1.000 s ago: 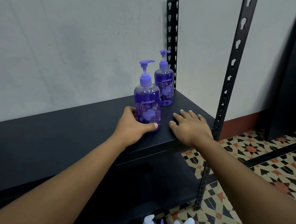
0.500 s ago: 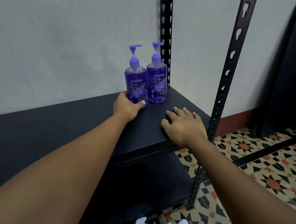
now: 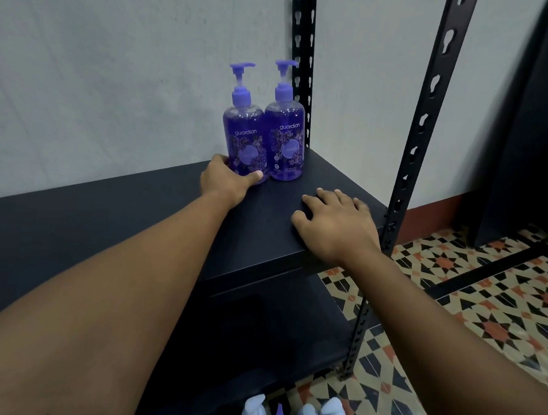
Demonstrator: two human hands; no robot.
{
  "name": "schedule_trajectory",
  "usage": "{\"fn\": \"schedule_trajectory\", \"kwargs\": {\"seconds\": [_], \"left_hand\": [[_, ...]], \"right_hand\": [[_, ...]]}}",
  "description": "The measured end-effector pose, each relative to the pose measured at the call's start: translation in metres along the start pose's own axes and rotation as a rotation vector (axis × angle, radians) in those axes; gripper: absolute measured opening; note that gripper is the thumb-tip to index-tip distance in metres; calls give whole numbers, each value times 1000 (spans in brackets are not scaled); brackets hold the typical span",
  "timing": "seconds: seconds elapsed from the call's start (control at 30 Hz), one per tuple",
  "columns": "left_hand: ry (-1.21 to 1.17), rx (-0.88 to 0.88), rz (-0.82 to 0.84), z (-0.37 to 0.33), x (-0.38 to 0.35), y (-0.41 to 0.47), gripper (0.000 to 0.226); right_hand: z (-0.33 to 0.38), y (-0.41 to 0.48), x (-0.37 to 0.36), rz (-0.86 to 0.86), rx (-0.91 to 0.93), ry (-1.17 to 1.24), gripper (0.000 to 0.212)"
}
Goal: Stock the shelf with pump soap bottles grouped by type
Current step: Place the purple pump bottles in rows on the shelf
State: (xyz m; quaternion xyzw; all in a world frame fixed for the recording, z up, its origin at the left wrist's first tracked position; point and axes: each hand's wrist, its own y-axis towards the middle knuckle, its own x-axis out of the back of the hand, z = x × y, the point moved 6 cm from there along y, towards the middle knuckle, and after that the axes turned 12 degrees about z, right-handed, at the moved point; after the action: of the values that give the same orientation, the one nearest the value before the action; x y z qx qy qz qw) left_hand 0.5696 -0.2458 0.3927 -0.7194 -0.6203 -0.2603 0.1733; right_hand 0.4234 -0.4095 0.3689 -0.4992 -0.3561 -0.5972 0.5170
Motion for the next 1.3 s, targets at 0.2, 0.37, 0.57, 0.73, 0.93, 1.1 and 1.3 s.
{"fn": "schedule_trajectory", "kwargs": {"seconds": [0.2,0.37,0.57,0.73,0.93,1.1,1.3], "left_hand": [[55,-19,30,0,5,-29,89],[161,-119,70,4,14,-99,66],[69,-218,130,20,42,-203,34],[-59,-207,150,57,55,-288,18],[-89,39,236,163,40,-357,17],[-113,326,290,254,23,-403,17],[-71,491,337,312,-7,-435,33]], "right_hand": [[-2,-2,3,-29,5,18,58],[1,-27,1,-88,16,94,51],[19,-108,-26,-159,106,357,47],[29,-184,-85,-16,168,524,29],[28,-230,-166,243,55,643,14],[29,-242,-225,356,-5,608,13],[23,-241,-277,433,-90,584,25]]}}
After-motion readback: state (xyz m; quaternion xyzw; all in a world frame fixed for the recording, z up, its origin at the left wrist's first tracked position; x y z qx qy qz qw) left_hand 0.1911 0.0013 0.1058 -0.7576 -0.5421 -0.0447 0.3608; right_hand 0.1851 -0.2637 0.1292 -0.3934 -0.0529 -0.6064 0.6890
